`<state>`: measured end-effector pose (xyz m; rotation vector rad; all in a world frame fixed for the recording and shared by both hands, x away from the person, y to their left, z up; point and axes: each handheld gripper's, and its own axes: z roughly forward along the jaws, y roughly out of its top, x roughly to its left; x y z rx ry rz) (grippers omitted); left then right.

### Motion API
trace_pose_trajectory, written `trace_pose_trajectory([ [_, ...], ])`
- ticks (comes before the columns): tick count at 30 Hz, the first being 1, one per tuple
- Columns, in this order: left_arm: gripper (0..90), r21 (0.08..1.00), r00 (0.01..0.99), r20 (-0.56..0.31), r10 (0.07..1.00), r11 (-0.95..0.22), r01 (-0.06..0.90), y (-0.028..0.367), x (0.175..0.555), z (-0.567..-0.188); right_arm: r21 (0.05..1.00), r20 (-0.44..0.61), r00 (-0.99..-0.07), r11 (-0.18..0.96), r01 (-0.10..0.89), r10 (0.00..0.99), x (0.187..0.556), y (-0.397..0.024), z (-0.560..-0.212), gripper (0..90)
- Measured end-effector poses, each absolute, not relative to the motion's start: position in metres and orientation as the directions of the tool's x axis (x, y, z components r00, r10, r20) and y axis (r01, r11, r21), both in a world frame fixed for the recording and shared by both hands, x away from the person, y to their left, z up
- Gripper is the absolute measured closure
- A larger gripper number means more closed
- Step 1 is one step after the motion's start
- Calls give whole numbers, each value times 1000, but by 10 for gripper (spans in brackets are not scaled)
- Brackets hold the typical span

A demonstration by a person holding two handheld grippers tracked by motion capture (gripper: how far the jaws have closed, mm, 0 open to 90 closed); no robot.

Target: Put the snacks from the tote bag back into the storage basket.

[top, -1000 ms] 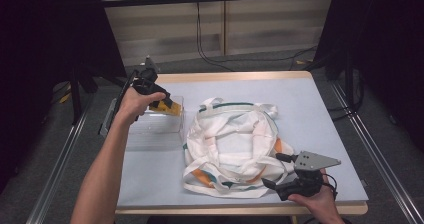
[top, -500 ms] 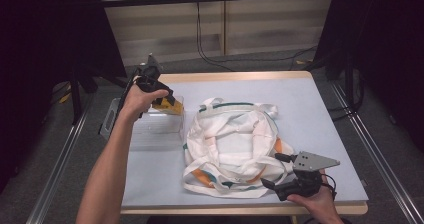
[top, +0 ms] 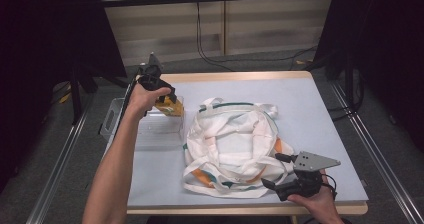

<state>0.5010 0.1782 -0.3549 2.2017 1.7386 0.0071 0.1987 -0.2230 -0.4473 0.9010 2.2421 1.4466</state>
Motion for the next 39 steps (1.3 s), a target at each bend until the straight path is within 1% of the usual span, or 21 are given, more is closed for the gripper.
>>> trace_pose_trajectory([
  [3, 275, 269, 261, -206, 943, -202, 942, 178, 501, -354, 898, 75, -747, 281, 339, 660, 199, -223, -447, 89],
  [8, 276, 299, 251, -175, 952, -192, 935, 173, 502, -353, 899, 76, -748, 280, 338, 659, 199, -223, -447, 89],
  [11, 275, 313, 247, -172, 954, -185, 932, 171, 502, -353, 898, 79, -749, 279, 340, 658, 199, -223, -447, 89],
  [16, 275, 328, 221, -177, 959, -155, 932, 170, 502, -357, 899, 72, -752, 284, 334, 656, 199, -224, -447, 89],
  [21, 275, 332, 185, -199, 962, -111, 937, 172, 503, -362, 897, 74, -751, 286, 338, 656, 199, -224, -448, 89],
  [24, 272, 366, 208, -200, 958, -124, 922, 172, 503, -366, 899, 65, -748, 286, 331, 660, 199, -224, -447, 90],
  [26, 271, 369, 195, -205, 959, -109, 923, 171, 503, -366, 900, 68, -746, 283, 333, 662, 199, -225, -447, 90],
  [29, 267, 373, 204, -199, 959, -118, 920, 168, 503, -369, 898, 69, -747, 284, 335, 662, 199, -225, -447, 90],
  [31, 260, 366, 191, -216, 957, -102, 925, 166, 503, -374, 898, 67, -748, 287, 334, 660, 199, -224, -447, 90],
  [33, 234, 366, 170, -249, 953, -70, 928, 165, 503, -378, 899, 64, -748, 286, 331, 661, 198, -223, -447, 90],
  [39, 239, 379, 163, -241, 957, -62, 923, 165, 503, -379, 902, 68, -749, 280, 328, 659, 198, -224, -446, 90],
])
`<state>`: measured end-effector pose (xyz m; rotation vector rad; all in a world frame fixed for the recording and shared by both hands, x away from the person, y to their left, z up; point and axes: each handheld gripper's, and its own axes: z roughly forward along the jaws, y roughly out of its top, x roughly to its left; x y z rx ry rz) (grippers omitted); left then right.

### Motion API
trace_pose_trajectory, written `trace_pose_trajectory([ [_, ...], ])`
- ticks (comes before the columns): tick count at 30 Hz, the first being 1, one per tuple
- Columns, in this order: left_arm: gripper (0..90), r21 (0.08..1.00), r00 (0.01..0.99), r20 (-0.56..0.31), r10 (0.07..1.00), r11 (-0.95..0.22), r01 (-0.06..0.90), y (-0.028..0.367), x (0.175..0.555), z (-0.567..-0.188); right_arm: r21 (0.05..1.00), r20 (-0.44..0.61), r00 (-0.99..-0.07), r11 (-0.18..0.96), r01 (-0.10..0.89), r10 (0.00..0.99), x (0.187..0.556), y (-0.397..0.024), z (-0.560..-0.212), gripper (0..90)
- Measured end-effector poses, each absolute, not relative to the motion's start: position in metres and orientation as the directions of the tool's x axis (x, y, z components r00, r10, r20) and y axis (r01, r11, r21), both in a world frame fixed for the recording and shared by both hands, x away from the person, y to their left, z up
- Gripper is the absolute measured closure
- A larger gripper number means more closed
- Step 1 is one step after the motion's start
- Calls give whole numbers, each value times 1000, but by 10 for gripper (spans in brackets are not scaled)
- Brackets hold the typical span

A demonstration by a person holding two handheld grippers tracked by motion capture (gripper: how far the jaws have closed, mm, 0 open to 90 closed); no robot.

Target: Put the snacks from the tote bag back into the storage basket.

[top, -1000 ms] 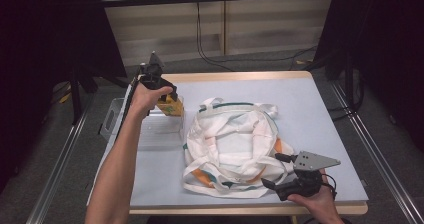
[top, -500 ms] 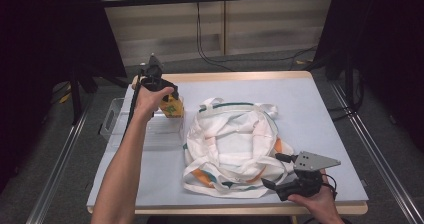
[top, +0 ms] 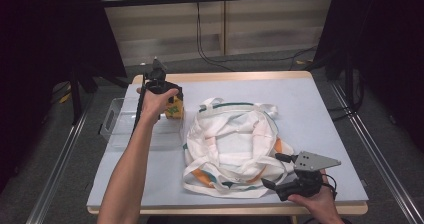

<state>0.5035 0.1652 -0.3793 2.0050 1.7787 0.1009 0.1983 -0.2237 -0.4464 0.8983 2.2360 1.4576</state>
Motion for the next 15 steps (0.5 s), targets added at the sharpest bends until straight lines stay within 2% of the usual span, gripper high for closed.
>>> trace_pose_trajectory([
  [5, 245, 410, 162, -233, 959, -54, 910, 163, 504, -383, 901, 63, -750, 286, 327, 659, 197, -224, -446, 90],
  [10, 249, 406, 114, -238, 965, -8, 914, 161, 505, -383, 903, 64, -752, 283, 324, 656, 198, -224, -446, 91],
  [13, 245, 389, 50, -262, 964, 58, 919, 159, 504, -385, 902, 63, -749, 284, 326, 659, 198, -224, -446, 96],
  [15, 244, 404, 55, -238, 970, 48, 914, 157, 504, -385, 902, 60, -751, 286, 323, 658, 197, -224, -446, 98],
])
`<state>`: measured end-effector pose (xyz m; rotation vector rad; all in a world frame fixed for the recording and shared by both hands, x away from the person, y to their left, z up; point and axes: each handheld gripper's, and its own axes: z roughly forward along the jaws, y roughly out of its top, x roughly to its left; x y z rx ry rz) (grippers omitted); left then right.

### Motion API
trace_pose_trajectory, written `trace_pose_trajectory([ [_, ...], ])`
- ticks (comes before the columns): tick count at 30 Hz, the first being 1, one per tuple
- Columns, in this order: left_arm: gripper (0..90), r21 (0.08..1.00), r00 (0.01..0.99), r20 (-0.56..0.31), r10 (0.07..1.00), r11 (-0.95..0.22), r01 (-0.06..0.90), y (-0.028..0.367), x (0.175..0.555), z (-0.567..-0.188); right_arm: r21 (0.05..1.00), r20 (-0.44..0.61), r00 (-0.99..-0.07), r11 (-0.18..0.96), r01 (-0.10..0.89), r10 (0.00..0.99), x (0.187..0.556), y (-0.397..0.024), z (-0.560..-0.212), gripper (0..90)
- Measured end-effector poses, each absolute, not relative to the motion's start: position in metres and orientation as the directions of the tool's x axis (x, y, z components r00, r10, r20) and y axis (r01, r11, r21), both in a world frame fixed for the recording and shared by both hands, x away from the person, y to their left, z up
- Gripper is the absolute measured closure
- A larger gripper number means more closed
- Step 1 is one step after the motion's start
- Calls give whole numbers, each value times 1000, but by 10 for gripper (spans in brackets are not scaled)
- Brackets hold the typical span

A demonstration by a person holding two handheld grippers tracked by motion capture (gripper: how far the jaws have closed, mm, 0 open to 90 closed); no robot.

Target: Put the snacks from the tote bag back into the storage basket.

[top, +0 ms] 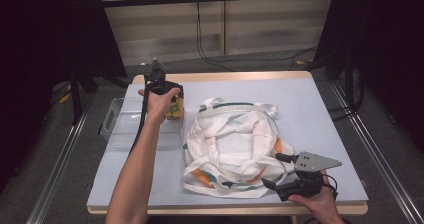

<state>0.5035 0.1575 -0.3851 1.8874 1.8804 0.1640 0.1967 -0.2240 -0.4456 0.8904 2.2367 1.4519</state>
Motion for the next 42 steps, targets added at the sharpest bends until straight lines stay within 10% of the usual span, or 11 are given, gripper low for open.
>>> trace_pose_trajectory([
  [23, 75, 456, 187, -276, 943, -43, 889, 177, 498, -386, 907, 68, -751, 273, 321, 657, 198, -226, -446, 93],
  [42, 38, 680, 464, -200, 863, -218, 700, 208, 462, -355, 904, 71, -747, 274, 328, 661, 200, -226, -447, 89],
])
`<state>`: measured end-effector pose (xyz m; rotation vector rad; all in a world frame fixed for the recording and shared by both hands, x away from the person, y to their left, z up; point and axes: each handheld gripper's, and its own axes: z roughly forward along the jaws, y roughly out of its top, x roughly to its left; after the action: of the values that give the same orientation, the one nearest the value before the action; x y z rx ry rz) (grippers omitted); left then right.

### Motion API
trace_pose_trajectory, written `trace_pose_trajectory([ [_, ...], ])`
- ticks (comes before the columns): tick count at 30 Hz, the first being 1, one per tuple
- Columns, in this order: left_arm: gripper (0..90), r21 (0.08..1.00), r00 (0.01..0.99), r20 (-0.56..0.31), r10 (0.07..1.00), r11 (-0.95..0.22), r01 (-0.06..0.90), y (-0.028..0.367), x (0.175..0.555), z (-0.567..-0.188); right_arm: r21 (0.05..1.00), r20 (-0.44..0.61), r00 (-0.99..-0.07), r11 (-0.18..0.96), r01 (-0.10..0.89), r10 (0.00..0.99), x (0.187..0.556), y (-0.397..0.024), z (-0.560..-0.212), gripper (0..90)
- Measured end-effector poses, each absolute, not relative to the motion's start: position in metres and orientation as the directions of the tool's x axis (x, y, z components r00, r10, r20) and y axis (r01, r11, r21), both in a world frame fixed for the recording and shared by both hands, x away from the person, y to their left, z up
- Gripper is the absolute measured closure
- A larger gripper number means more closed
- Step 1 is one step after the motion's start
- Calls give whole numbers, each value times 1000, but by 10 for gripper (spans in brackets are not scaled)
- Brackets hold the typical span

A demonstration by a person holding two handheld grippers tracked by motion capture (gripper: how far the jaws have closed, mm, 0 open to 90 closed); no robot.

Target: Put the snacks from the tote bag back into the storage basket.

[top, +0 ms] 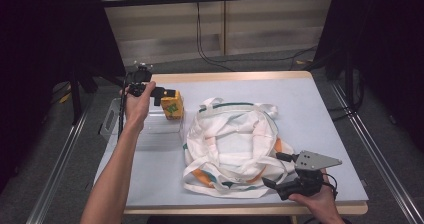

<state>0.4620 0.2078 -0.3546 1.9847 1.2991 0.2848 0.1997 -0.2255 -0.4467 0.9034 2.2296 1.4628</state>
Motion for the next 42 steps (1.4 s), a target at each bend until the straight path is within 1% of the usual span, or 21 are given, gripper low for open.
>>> trace_pose_trajectory([
  [4, 37, 726, 495, -183, 849, -223, 651, 214, 447, -356, 905, 68, -746, 274, 326, 663, 200, -226, -447, 88],
  [6, 38, 728, 519, -164, 839, -252, 638, 216, 439, -360, 906, 69, -746, 272, 326, 662, 201, -227, -447, 86],
  [7, 38, 733, 516, -155, 843, -252, 631, 219, 435, -361, 906, 74, -747, 269, 328, 661, 201, -227, -447, 86],
  [12, 38, 777, 553, -163, 817, -239, 583, 234, 415, -361, 906, 72, -745, 269, 326, 663, 202, -227, -447, 85],
  [15, 37, 791, 559, -142, 817, -246, 561, 236, 401, -359, 906, 69, -741, 270, 327, 668, 202, -227, -447, 85],
  [17, 37, 804, 586, -105, 803, -278, 526, 239, 391, -357, 906, 70, -740, 268, 328, 669, 203, -227, -447, 85],
  [20, 37, 830, 599, -89, 796, -274, 486, 240, 373, -356, 905, 69, -739, 269, 328, 670, 202, -227, -447, 85],
  [24, 38, 841, 608, -88, 789, -268, 471, 244, 353, -360, 906, 69, -735, 266, 329, 674, 202, -228, -447, 86],
  [26, 39, 836, 591, -71, 803, -275, 475, 248, 345, -363, 906, 69, -734, 265, 329, 675, 202, -229, -446, 86],
  [29, 40, 827, 598, -110, 794, -261, 498, 255, 335, -371, 904, 70, -734, 268, 333, 675, 203, -228, -447, 86],
  [34, 39, 828, 613, -79, 786, -291, 480, 262, 312, -385, 904, 78, -731, 260, 338, 678, 203, -228, -447, 86],
  [37, 34, 833, 628, -84, 773, -292, 470, 266, 300, -392, 905, 82, -727, 254, 340, 681, 205, -229, -447, 86],
  [39, 34, 837, 635, -50, 771, -315, 448, 269, 291, -397, 905, 82, -727, 254, 340, 682, 205, -229, -447, 86],
  [42, 32, 837, 642, -52, 765, -316, 446, 272, 281, -405, 905, 81, -726, 254, 340, 683, 205, -229, -447, 86],
])
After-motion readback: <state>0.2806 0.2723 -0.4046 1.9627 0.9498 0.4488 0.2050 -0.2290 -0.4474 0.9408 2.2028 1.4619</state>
